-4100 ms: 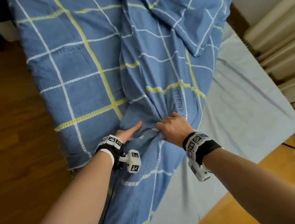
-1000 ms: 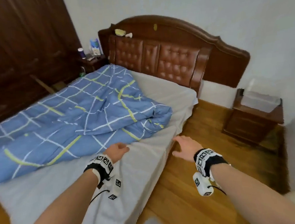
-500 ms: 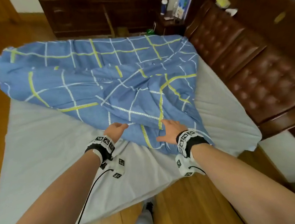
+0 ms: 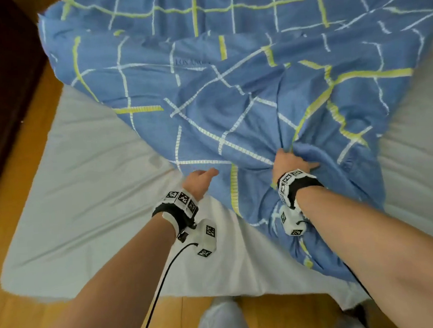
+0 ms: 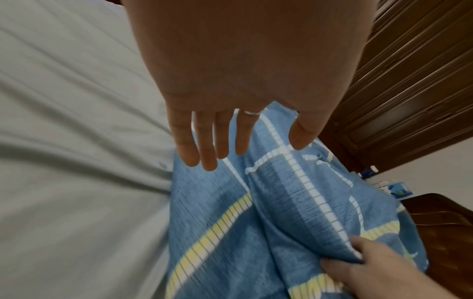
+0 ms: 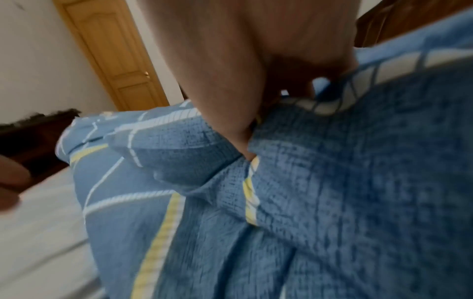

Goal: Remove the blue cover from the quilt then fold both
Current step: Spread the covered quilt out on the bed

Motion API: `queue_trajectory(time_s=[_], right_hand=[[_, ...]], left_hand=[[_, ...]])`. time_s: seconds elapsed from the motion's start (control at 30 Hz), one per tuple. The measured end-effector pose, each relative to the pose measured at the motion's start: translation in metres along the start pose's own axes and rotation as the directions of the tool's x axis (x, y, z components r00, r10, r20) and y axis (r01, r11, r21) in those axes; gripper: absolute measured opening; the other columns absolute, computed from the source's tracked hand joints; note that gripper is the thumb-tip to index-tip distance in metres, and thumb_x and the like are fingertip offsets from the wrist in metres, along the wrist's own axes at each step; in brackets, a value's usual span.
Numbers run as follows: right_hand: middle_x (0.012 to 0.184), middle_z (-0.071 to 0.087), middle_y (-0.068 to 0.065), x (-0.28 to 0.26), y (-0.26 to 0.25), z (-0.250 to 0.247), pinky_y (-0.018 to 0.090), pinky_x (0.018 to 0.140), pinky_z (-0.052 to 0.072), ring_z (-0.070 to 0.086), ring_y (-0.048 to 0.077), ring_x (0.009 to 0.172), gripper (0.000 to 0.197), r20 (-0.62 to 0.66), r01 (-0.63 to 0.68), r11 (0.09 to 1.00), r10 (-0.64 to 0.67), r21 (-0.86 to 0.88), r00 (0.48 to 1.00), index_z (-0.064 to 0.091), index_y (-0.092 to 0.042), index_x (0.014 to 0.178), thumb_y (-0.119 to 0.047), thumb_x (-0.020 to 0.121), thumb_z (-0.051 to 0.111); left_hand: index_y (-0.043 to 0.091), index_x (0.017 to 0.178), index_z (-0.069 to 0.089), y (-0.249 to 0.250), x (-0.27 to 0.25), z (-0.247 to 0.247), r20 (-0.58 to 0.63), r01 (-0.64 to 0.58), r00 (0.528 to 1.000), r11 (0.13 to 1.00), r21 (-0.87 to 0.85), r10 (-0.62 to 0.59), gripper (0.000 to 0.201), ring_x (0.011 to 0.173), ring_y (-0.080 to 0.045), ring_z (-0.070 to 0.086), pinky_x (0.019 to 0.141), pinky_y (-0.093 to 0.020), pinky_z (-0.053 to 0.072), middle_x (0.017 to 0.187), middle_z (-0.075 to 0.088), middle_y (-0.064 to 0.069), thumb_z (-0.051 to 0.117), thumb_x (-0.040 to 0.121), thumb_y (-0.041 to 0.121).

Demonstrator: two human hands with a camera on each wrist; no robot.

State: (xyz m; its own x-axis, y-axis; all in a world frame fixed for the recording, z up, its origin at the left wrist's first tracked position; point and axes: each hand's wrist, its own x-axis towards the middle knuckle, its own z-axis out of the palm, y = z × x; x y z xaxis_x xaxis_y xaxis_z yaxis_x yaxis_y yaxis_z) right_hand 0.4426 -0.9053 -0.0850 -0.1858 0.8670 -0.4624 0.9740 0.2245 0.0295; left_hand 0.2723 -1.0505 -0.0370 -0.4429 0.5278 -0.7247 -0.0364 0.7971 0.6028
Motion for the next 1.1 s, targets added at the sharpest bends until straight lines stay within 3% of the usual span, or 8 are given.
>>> queue_trajectory(time_s=[0.1,0.23,0.4,0.5,0.63,0.8,0.97,1.1], right_hand=[[0.128,0.057,0.023,-0.005,0.065,-0.046,0.059,0.098,0.044,0.055,0.043,0.119,0.045,0.024,0.115,0.97,-0.123,0.216,0.992,0.039,-0.01,0.135,-0.008,0.091,0.048],[0.114,0.063,0.021,-0.037,0.189,-0.119,0.042,0.083,0.05,0.06,0.041,0.106,0.029,-0.06,0.25,0.922,-0.244,0.295,0.968,0.049,-0.01,0.117,-0.014,0.089,0.05],[0.119,0.065,0.009,-0.067,0.369,-0.178,0.042,0.089,0.051,0.062,0.035,0.108,0.033,0.022,0.285,0.892,-0.312,0.35,0.95,0.057,-0.024,0.112,-0.041,0.084,0.056],[0.108,0.069,0.006,-0.086,0.473,-0.205,0.032,0.078,0.05,0.065,0.029,0.097,0.032,0.024,0.23,0.88,-0.263,0.416,0.965,0.064,-0.023,0.109,-0.043,0.084,0.06],[0.097,0.073,-0.001,-0.108,0.61,-0.214,0.035,0.08,0.056,0.068,0.021,0.089,0.046,0.073,0.088,0.793,-0.164,0.602,0.984,0.069,-0.023,0.103,-0.055,0.07,0.072],[0.117,0.057,-0.013,-0.143,0.737,-0.191,0.02,0.071,0.05,0.06,0.003,0.099,0.079,0.039,-0.051,0.308,0.044,0.95,0.998,0.03,-0.035,0.134,-0.043,0.075,0.083],[0.13,0.059,0.004,-0.141,0.804,-0.142,0.044,0.08,0.052,0.064,0.024,0.105,0.075,0.278,-0.233,-0.221,0.201,0.947,0.939,0.033,-0.033,0.142,-0.052,0.077,0.067],[0.108,0.068,-0.006,-0.137,0.807,-0.113,0.035,0.064,0.056,0.067,0.017,0.092,0.041,0.358,-0.327,-0.184,0.178,0.927,0.916,0.058,-0.029,0.113,-0.045,0.081,0.077]], left_hand=[[0.01,0.134,0.052,0.041,-0.024,0.065,-0.001,0.106,0.994,0.985,-0.133,-0.107,0.068,0.101,-0.025,0.053,0.089,-0.041,0.047,0.121,0.054,-0.015,0.059,0.087,0.058],[0.03,0.137,0.048,0.134,-0.068,0.166,0.081,0.156,0.988,0.895,-0.418,-0.134,0.101,0.116,-0.031,0.054,0.1,-0.049,0.046,0.133,0.047,0.001,0.068,0.055,0.084],[0.011,0.112,0.066,0.269,-0.141,0.299,-0.081,-0.077,0.996,0.79,-0.608,0.034,0.053,0.082,-0.025,0.07,0.062,-0.036,0.058,0.107,0.071,-0.012,0.081,0.069,0.036],[0.009,0.109,0.067,0.331,-0.183,0.398,-0.117,-0.294,0.955,0.814,-0.501,0.273,0.047,0.094,-0.027,0.069,0.08,-0.045,0.058,0.11,0.071,-0.013,0.078,0.065,0.02],[0.006,0.101,0.068,0.392,-0.273,0.539,0.074,-0.501,0.84,0.821,-0.276,0.537,0.031,0.095,-0.028,0.068,0.087,-0.045,0.056,0.1,0.073,-0.01,0.076,0.071,0.012],[-0.007,0.104,0.067,0.389,-0.315,0.666,0.361,-0.626,0.728,0.779,0.005,0.583,0.039,0.091,-0.026,0.064,0.081,-0.037,0.052,0.101,0.07,-0.02,0.077,0.072,0.013],[0.004,0.1,0.072,0.317,-0.291,0.745,0.614,-0.637,0.708,0.691,0.342,0.349,0.068,0.092,-0.024,0.067,0.087,-0.046,0.055,0.102,0.072,-0.019,0.078,0.043,0.042],[0.007,0.107,0.07,0.266,-0.29,0.751,0.745,-0.688,0.645,0.553,0.469,0.171,0.053,0.092,-0.02,0.063,0.074,-0.031,0.049,0.097,0.07,-0.009,0.083,0.062,0.034]])
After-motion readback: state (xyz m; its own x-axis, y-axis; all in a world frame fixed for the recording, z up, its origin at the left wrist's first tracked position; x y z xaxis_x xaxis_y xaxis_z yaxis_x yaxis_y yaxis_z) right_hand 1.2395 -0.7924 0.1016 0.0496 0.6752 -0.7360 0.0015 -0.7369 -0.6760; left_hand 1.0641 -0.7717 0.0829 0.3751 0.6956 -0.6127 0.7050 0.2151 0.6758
